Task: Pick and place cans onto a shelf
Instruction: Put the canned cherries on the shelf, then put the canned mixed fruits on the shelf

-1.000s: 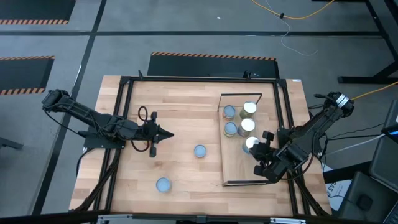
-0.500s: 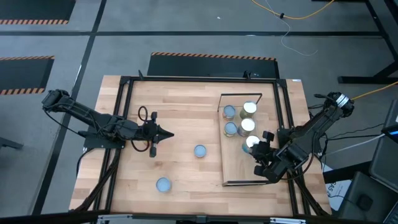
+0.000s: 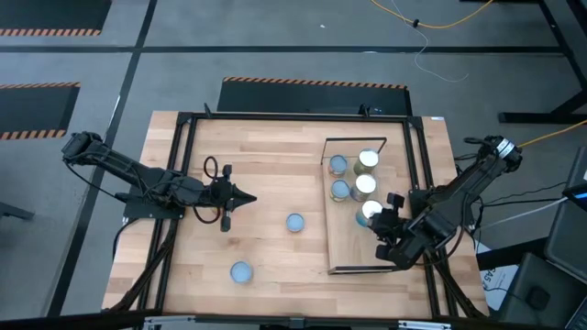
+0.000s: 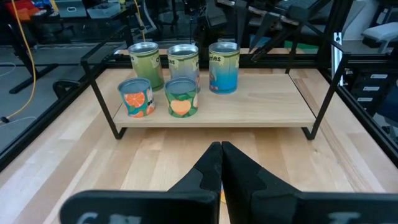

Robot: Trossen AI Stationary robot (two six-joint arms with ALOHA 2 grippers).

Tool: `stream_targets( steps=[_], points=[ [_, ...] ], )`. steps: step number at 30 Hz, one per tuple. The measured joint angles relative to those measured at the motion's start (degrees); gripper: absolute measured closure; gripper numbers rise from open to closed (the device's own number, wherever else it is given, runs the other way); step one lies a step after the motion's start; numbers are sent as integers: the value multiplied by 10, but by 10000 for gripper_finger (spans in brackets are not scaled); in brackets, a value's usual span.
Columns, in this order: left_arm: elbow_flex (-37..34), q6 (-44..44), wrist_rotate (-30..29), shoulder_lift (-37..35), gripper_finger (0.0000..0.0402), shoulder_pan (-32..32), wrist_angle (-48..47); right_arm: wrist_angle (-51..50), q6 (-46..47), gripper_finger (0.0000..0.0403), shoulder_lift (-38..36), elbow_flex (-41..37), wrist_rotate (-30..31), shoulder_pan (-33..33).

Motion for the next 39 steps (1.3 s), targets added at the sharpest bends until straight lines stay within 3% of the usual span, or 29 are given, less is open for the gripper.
stream_targets(
  steps=[12, 21, 29, 32, 39],
  points=[
    [0, -2, 0, 0, 400, 0, 0, -16, -95, 285, 0, 62, 5, 0],
    [0, -31, 14, 0, 397, 0, 19, 8, -154, 285, 0, 64, 58, -10],
    [0, -32, 18, 0, 334, 0, 84, 39, -194, 285, 0, 64, 60, -35],
    [0, -42, 45, 9, 312, 0, 115, 47, -204, 285, 0, 64, 60, -44],
    [9, -63, 60, 47, 306, -27, 153, 57, -210, 285, 0, 64, 60, -56]
  ],
)
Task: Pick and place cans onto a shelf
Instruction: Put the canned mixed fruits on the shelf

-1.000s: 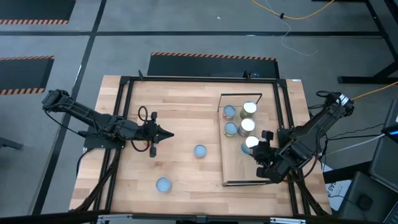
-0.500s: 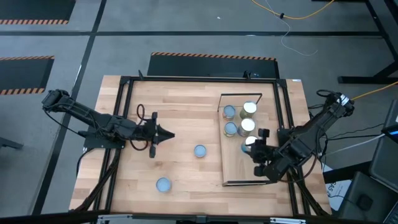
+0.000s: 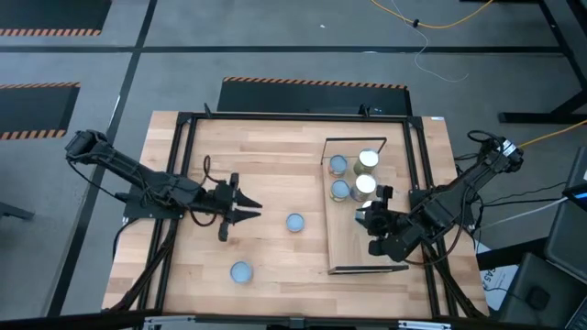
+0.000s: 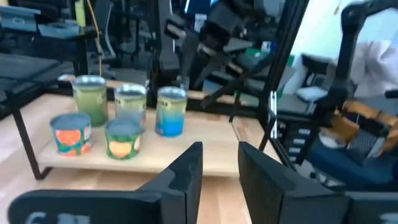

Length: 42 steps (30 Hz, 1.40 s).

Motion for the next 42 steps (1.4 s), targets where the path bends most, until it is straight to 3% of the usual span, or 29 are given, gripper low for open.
stream_targets(
  steps=[5, 9, 18, 30, 35, 42],
  points=[
    [56, -14, -22, 49, 309, -32, -18, 0, 0, 285, 0, 0, 0, -2],
    [132, -50, -41, 100, 309, -61, -96, 0, 1, 285, 0, 0, -6, -2],
    [327, -279, -69, 237, 310, -125, -354, 3, 2, 285, 0, 0, -10, -2],
    [497, -617, 76, 379, 310, -169, -552, 38, 2, 285, 0, 0, -70, -2],
    [510, -720, 148, 409, 310, -167, -580, 45, 2, 285, 0, 0, -72, -2],
    [510, -797, 179, 426, 310, -156, -685, 45, -6, 285, 0, 0, -72, -2]
  ],
)
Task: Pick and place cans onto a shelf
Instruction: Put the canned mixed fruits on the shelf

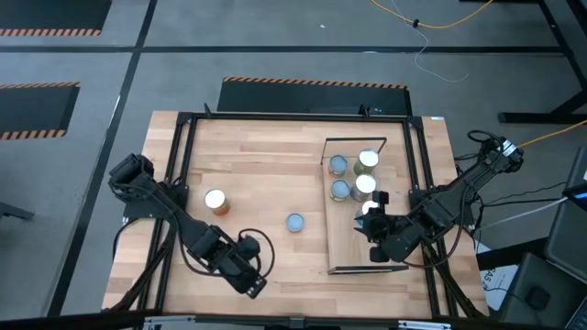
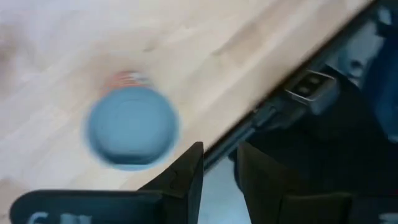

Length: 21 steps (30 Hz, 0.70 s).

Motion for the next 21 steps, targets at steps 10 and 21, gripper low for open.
stream_targets(
  steps=[10, 21],
  points=[
    [0, -41, -23, 10, 310, -5, -20, 2, -21, 285, 0, 0, 0, 0],
    [-1, -53, -13, 53, 310, -3, -23, 3, -21, 285, 0, 0, 0, 0]
  ],
)
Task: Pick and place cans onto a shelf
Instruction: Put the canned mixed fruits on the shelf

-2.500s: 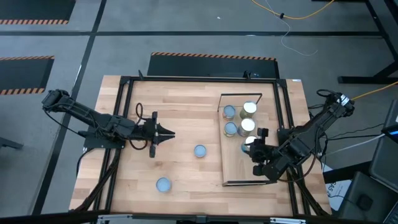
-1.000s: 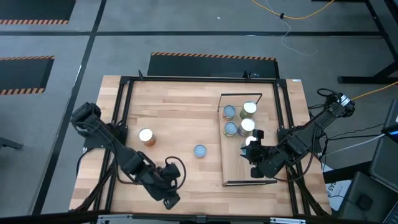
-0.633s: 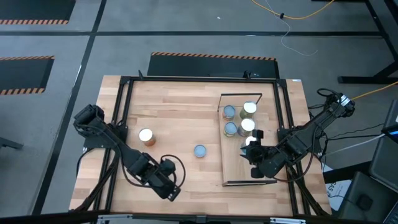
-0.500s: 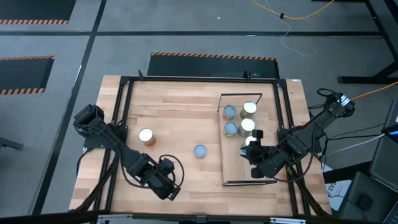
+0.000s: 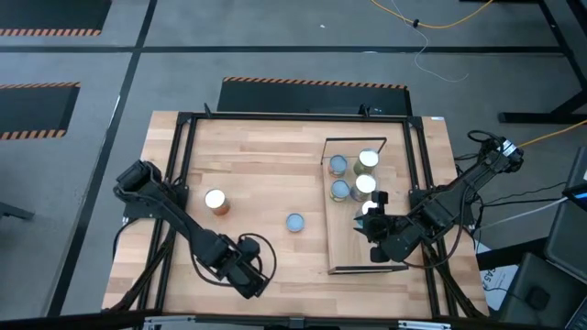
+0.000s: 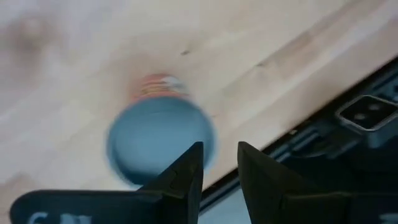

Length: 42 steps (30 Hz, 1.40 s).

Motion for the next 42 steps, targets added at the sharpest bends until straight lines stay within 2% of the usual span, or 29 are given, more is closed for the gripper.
stream_targets(
  steps=[21, 25, 35, 42],
  points=[
    [0, 3, -3, 29, 310, 0, -12, 0, 0, 285, 0, 0, 0, 0],
    [0, 5, -5, 29, 321, 0, -26, 0, 0, 285, 0, 0, 0, 0],
    [0, 70, -21, 29, 393, 2, -29, 0, 0, 285, 0, 0, 0, 0],
    [0, 183, -21, 28, 397, 27, -29, 0, 0, 285, 0, 0, 0, 0]
  ],
)
